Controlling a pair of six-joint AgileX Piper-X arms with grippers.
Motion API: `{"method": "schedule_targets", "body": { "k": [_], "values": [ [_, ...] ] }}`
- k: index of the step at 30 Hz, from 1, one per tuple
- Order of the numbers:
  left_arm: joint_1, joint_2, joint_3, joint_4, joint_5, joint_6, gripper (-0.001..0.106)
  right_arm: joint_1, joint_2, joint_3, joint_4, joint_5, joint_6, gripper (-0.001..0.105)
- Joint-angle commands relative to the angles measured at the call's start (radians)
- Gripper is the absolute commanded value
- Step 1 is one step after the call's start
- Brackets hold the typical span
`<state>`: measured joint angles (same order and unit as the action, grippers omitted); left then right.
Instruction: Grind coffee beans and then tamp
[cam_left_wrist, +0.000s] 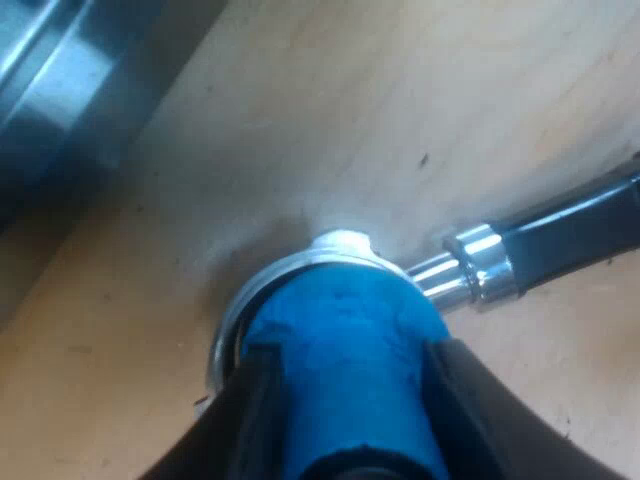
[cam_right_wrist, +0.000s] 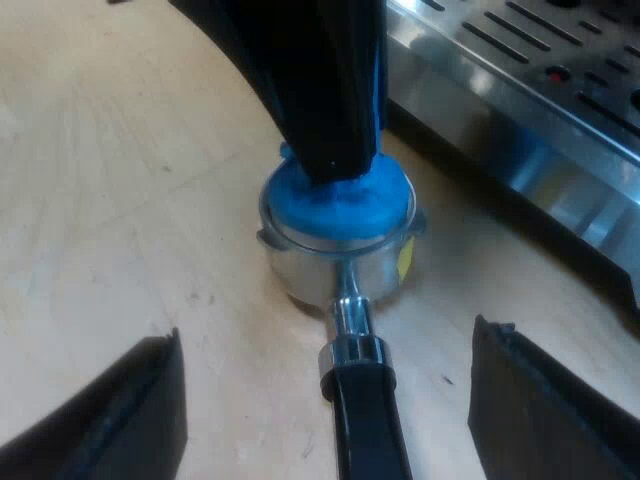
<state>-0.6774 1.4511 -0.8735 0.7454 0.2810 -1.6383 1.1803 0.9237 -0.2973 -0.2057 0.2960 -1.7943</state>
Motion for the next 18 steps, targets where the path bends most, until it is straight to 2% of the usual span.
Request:
{"method": "schedule_targets", "body": {
  "k": [1,10,18],
  "values": [
    [-0.006,0.016,-0.004,-0.009,-0.023,0.006,0.0,-0.001,-0.006,0.001,-0.008,0.022,0.004,0.062],
    [-0.006,0.025,-0.004,-0.018,-0.038,0.006,0.0,-0.001,-0.006,0.001,-0.008,0.022,0.004,0.062],
    [-0.006,0.114,-0.004,0.01,-0.038,0.006,0.0,-0.001,-0.006,0.001,-0.008,0.022,0.004,0.062]
  ]
}}
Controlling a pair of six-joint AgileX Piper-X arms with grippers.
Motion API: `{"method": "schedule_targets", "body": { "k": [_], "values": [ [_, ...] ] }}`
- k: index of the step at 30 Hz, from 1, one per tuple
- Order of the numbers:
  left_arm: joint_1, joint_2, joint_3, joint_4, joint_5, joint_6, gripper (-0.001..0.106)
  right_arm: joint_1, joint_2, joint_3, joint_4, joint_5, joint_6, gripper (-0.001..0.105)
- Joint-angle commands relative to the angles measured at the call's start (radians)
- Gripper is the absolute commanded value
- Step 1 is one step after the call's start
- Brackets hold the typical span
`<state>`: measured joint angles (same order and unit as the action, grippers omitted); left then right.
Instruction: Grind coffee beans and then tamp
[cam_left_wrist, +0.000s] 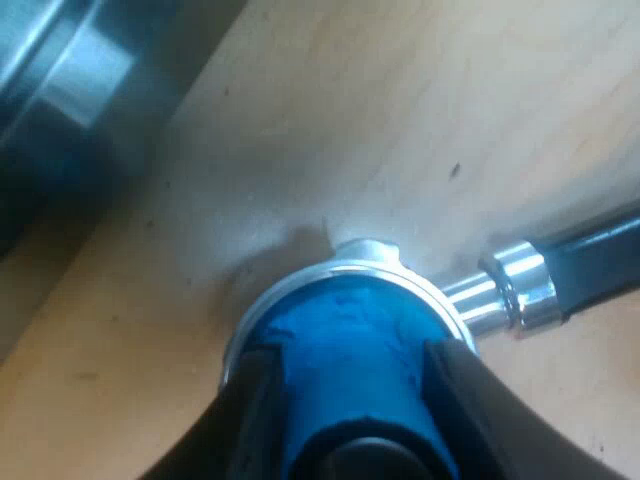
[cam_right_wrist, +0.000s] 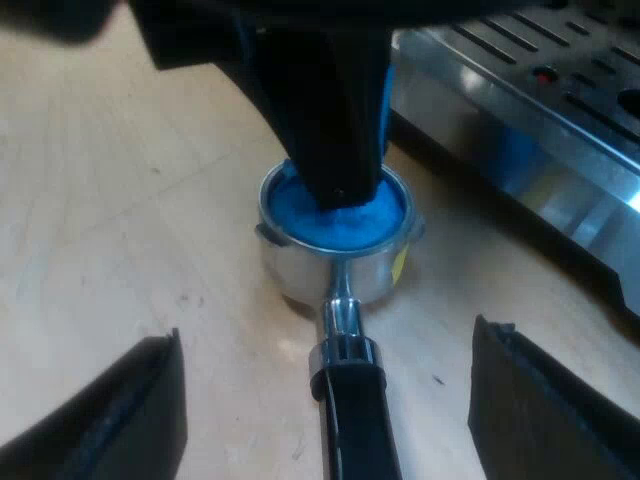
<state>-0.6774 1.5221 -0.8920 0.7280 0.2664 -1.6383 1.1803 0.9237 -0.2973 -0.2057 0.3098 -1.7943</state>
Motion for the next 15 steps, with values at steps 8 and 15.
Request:
{"method": "schedule_targets", "body": {
  "k": [8,15],
  "values": [
    [-0.006,0.069,0.063,0.038,-0.024,0.006,0.0,-0.001,-0.006,0.001,-0.008,0.008,0.004,0.062],
    [-0.006,0.069,0.08,0.04,-0.024,0.006,0.0,-0.001,-0.006,0.001,-0.008,0.008,0.004,0.062]
  ]
}}
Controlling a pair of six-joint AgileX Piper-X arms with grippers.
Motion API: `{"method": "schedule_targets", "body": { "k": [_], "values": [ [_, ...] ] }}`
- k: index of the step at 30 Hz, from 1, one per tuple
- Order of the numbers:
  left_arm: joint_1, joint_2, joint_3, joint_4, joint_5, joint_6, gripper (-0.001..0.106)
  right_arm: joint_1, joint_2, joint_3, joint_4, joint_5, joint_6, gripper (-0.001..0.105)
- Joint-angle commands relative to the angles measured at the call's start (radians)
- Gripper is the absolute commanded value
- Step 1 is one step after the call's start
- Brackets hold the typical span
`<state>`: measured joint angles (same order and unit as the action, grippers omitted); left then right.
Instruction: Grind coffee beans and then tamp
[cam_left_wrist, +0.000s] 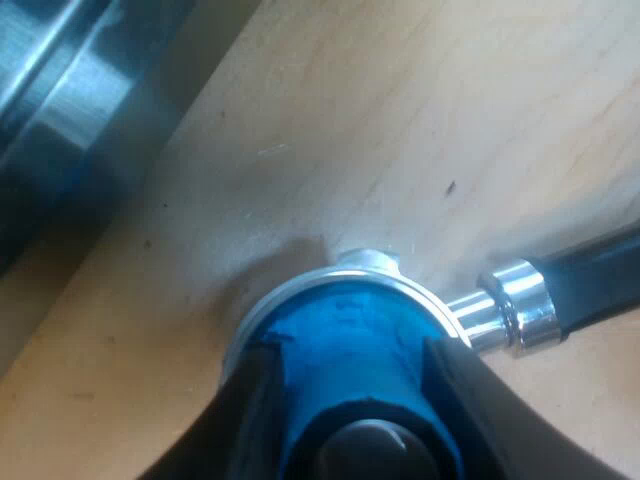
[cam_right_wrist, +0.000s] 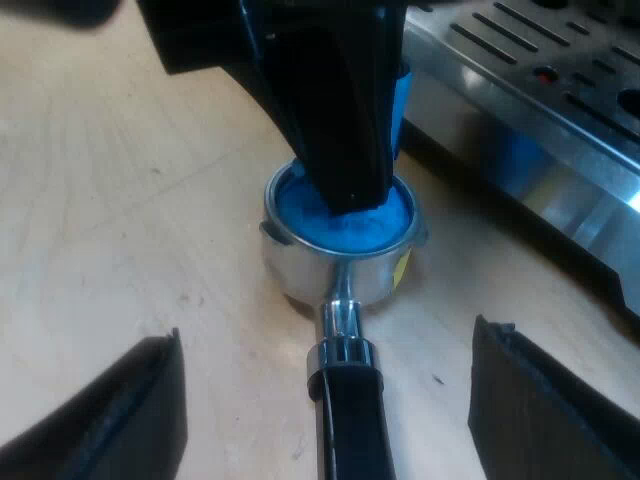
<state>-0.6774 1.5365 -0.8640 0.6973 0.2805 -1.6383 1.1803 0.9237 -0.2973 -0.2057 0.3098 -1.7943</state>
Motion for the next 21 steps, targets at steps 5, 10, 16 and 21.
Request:
{"method": "schedule_targets", "body": {
  "k": [5,10,16,21],
  "values": [
    [-0.006,0.019,0.049,0.055,-0.038,0.006,0.0,-0.001,-0.006,0.001,-0.008,0.0,0.004,0.062],
    [-0.006,-0.047,0.018,0.055,-0.038,0.006,0.0,-0.001,-0.006,0.001,-0.008,0.0,0.004,0.062],
    [-0.006,-0.122,-0.032,0.055,-0.038,0.006,0.0,-0.001,-0.006,0.001,-0.008,0.0,0.004,0.062],
    [-0.006,-0.188,-0.047,0.071,-0.045,0.004,0.0,-0.001,-0.006,-0.001,-0.008,0.0,0.004,0.062]
  ]
}}
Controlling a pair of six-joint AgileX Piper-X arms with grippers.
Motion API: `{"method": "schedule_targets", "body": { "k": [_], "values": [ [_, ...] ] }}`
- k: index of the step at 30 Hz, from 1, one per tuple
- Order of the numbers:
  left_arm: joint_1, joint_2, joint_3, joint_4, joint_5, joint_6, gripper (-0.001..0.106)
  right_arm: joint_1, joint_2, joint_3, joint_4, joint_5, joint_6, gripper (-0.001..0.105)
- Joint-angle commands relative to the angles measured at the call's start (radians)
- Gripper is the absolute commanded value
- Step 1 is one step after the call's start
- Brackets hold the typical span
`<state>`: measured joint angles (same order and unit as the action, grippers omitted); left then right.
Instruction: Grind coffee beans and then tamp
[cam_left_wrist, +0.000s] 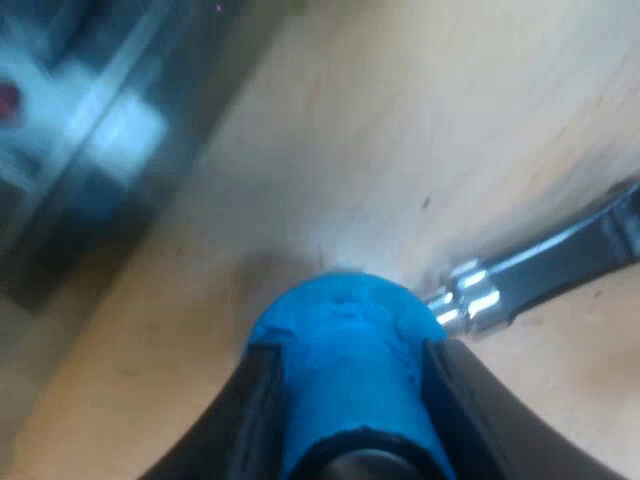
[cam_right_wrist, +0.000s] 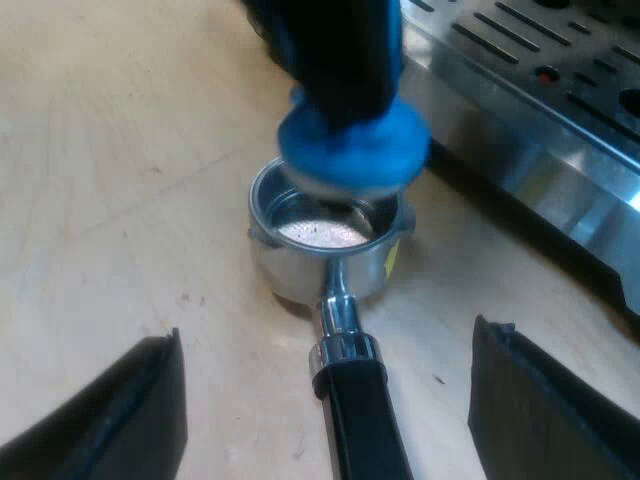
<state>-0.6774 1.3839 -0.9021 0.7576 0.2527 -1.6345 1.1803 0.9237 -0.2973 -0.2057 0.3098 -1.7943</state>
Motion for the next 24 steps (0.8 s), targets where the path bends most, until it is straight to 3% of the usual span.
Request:
{"method": "schedule_targets", "body": {
  "k": [1,9,12,17,24],
  "values": [
    [-0.006,-0.051,-0.009,0.019,-0.02,-0.007,0.0,-0.001,-0.006,-0.003,-0.008,0.0,0.004,0.062],
    [0.007,-0.138,-0.005,0.16,-0.102,-0.022,0.0,-0.001,-0.006,-0.045,-0.021,0.0,0.004,0.062],
    [0.045,-0.164,0.036,0.162,-0.102,-0.035,0.0,-0.001,-0.006,-0.069,-0.014,-0.012,0.004,0.062],
    [0.144,-0.217,0.133,0.16,-0.102,-0.04,0.0,-0.002,-0.003,-0.113,0.039,-0.143,0.028,0.062],
    [0.261,-0.229,0.187,0.115,-0.107,-0.034,0.0,-0.002,0.038,-0.124,0.083,-0.216,0.027,0.062]
  ]
}}
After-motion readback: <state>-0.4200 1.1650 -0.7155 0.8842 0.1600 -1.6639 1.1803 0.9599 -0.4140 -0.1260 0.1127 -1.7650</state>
